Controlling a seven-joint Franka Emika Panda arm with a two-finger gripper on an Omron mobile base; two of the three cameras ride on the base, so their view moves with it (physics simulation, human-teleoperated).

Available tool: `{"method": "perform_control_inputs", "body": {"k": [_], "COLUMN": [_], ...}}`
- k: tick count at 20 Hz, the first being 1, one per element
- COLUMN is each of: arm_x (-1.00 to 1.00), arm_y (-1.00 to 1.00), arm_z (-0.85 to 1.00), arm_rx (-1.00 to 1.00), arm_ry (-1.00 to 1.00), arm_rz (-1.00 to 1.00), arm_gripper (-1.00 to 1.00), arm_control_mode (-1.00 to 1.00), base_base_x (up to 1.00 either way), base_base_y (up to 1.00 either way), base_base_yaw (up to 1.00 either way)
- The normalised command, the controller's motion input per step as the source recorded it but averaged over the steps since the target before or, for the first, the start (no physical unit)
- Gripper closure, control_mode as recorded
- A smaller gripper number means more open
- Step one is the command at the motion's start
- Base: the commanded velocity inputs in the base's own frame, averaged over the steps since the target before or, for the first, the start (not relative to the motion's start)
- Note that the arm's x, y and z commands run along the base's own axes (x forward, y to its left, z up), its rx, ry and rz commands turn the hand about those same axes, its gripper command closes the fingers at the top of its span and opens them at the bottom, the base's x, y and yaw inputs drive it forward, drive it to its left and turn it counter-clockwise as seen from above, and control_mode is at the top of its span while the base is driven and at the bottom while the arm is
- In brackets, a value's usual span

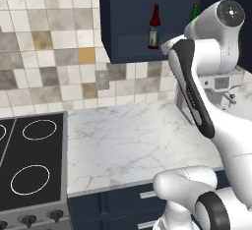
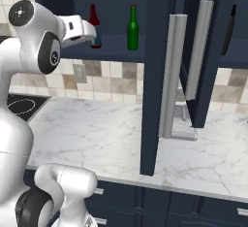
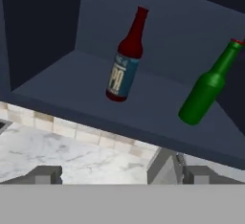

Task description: Sort all alcoholic drinks to one cabinet, and non-alcoholic drinks to the other.

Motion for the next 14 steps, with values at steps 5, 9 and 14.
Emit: {"method": "perform_control_inputs", "body": {"k": [5,9,14], "arm_x": [-0.98,-0.72,-0.38], "arm_y": [-0.04,0.00,0.03], "arm_z": [-0.17,-0.82,-1.00], "arm_rx": [0.00,0.00,-0.05], "arm_ry": [0.33,0.36,0.17], "arm_rz": [-0.04,-0.07,-0.08], "arm_gripper": [-1.00,-1.00,-1.00], "arm_control_mode": [-1.00,-1.00,-1.00], "base_base_x": [0.00,0.00,0.00], "base_base_y": [0.00,0.00,0.00], "base_base_yaw": [0.00,0.00,0.00]}}
